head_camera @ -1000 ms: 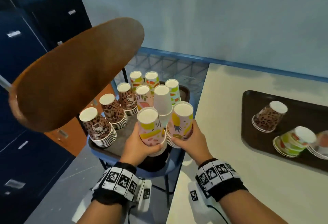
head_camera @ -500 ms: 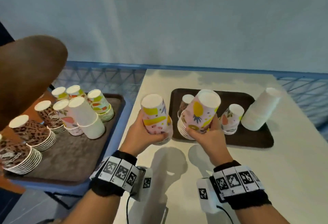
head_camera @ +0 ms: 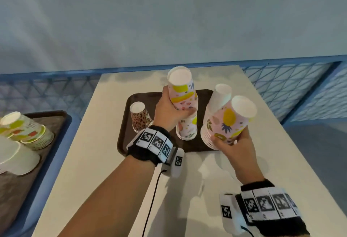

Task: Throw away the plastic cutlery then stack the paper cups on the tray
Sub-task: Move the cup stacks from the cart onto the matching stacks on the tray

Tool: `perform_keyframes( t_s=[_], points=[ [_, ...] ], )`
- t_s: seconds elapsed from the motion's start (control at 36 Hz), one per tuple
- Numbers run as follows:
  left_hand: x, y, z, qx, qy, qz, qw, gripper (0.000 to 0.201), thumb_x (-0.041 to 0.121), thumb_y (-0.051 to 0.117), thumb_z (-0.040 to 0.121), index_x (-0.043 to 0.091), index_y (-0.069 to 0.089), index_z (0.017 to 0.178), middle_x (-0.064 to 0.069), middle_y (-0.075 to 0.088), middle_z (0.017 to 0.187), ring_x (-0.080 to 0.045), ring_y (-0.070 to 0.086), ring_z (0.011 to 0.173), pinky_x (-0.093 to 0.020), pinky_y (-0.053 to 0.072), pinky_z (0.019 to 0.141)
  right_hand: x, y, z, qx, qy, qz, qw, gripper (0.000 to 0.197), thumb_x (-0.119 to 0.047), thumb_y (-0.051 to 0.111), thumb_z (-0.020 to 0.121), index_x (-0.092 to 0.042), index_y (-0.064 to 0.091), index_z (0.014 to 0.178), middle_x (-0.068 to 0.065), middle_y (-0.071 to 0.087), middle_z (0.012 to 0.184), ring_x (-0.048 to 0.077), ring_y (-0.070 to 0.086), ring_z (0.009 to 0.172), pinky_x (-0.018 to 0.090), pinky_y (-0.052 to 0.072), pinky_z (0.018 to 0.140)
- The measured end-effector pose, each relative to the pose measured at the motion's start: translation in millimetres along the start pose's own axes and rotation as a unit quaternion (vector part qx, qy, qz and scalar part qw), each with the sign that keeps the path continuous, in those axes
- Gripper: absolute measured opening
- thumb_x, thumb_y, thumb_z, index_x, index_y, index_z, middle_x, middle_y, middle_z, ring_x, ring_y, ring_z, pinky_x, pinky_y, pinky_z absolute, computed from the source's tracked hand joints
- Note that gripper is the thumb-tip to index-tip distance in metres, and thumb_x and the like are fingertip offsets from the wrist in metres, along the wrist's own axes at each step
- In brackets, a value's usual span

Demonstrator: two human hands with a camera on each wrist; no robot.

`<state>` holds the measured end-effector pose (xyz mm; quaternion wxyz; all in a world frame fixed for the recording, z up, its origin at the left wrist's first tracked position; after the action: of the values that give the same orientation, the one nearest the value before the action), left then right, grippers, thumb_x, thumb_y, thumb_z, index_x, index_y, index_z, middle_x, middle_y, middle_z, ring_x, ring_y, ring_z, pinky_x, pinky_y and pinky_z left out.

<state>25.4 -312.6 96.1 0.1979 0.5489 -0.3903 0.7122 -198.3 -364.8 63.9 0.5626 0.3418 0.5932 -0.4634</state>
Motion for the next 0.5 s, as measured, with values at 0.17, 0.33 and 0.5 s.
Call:
perform_keyframes(
  t_s=[0.17,0.33,0.5],
  points=[
    [-45,41,7,-0.021,-0.048,0.054,0.997,0.075,0.020,0.085,0.059,0.014,0.042,0.120,-0.008,0.061,0.121,-0.025,0.057,0.112,-0.038,0.047,0.096,18,-22,1,0.004,0.016,0.002,1.000,0.061,-0.003,0.077,0.066,-0.026,0.048,0.114,-0.022,0.061,0.096,-0.017,0.060,0.080,0.018,0.046,0.078],
    [-94,65,-6,-0.045,-0.118,0.075,0.989,0.073,0.019,0.083,0.063,0.012,0.040,0.122,-0.009,0.060,0.123,-0.029,0.056,0.114,-0.032,0.044,0.093,33,-30,0,-0.010,0.025,-0.015,1.000,0.059,-0.007,0.079,0.064,-0.041,0.046,0.100,-0.024,0.061,0.094,-0.015,0.061,0.083,0.012,0.050,0.072],
    [-95,58,-24,-0.044,-0.162,0.112,0.979,0.120,0.021,0.083,0.064,0.006,-0.002,0.147,-0.019,0.035,0.147,-0.030,0.040,0.133,-0.030,0.031,0.106,20,-13,10,-0.043,0.007,0.008,0.999,0.061,-0.006,0.079,0.065,-0.042,0.046,0.101,-0.025,0.061,0.098,-0.016,0.060,0.086,0.005,0.049,0.075]
  ],
)
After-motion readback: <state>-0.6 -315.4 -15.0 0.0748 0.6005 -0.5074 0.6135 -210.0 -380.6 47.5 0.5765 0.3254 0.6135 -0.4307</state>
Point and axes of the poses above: each hand's wrist, its own z-axis towards the middle knuckle, its own y-axis out of the palm, x = y × z, the point moved 10 cm from there along z, towards the middle knuckle
